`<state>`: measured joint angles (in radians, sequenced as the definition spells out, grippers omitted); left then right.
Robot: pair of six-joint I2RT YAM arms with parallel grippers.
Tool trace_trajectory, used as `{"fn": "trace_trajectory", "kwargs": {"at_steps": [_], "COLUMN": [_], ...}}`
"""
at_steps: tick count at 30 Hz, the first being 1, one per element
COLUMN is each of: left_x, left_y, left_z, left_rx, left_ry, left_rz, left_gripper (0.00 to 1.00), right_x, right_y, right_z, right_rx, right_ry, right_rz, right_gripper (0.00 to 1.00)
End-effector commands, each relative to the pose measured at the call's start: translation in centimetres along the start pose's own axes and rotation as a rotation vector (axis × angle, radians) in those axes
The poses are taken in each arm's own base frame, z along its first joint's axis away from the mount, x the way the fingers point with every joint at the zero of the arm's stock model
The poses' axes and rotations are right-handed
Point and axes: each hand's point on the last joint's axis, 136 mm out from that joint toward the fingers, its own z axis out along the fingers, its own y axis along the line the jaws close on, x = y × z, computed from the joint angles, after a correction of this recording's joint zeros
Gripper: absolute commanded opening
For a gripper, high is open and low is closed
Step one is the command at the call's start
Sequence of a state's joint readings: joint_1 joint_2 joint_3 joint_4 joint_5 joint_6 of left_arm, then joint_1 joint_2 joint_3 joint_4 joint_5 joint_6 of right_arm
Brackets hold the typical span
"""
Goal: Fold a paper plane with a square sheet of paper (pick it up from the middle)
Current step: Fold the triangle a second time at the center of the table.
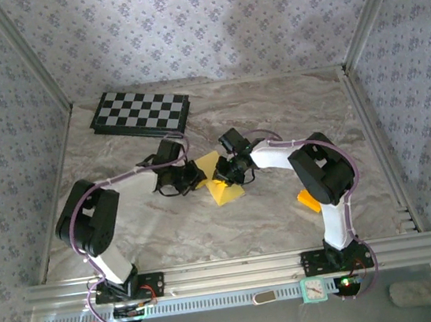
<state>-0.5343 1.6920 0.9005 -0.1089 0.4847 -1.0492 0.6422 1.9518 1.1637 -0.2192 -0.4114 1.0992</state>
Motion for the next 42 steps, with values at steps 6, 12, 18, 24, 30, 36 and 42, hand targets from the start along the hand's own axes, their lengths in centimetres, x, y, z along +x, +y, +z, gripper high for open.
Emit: {"fn": "trace_trajectory", "kwargs": {"at_steps": [6, 12, 18, 24, 30, 36, 42], "left_x": [0.1, -0.2, -0.2, 0.0, 0.1, 0.4, 0.4], "left_y": [-0.5, -0.2, 0.9, 2.1, 4.3, 5.5, 5.8], "left_z": [2.0, 2.4, 2.9, 3.2, 3.0, 3.5, 3.5], "left_rx": [0.0, -0.035, -0.082, -0.139, -0.258, -0.315, -0.346], "left_ry": [0.035, 0.03, 0.03, 0.036, 0.042, 0.087, 0.11], "left_rz": [0.009, 0.025, 0.025, 0.027, 0.044, 0.072, 0.101], "left_gripper": [0.04, 0.03, 0.03, 0.03, 0.0, 0.0, 0.0], "right_x": [1.0, 1.1, 1.0, 1.0, 0.4, -0.4, 0.1], "right_y": [-4.7, -4.7, -4.6, -4.3, -2.0, 0.9, 1.7], "right_z": [1.6, 1.6, 1.6, 1.5, -0.2, -2.8, -3.4], "right_rx": [0.15, 0.149, 0.146, 0.134, 0.047, -0.127, -0.166], "right_ry": [0.034, 0.037, 0.037, 0.034, -0.003, -0.037, -0.011], "right_rz": [0.065, 0.068, 0.07, 0.065, -0.033, -0.229, -0.351], "right_gripper": [0.05, 0.04, 0.04, 0.04, 0.05, 0.06, 0.06]}}
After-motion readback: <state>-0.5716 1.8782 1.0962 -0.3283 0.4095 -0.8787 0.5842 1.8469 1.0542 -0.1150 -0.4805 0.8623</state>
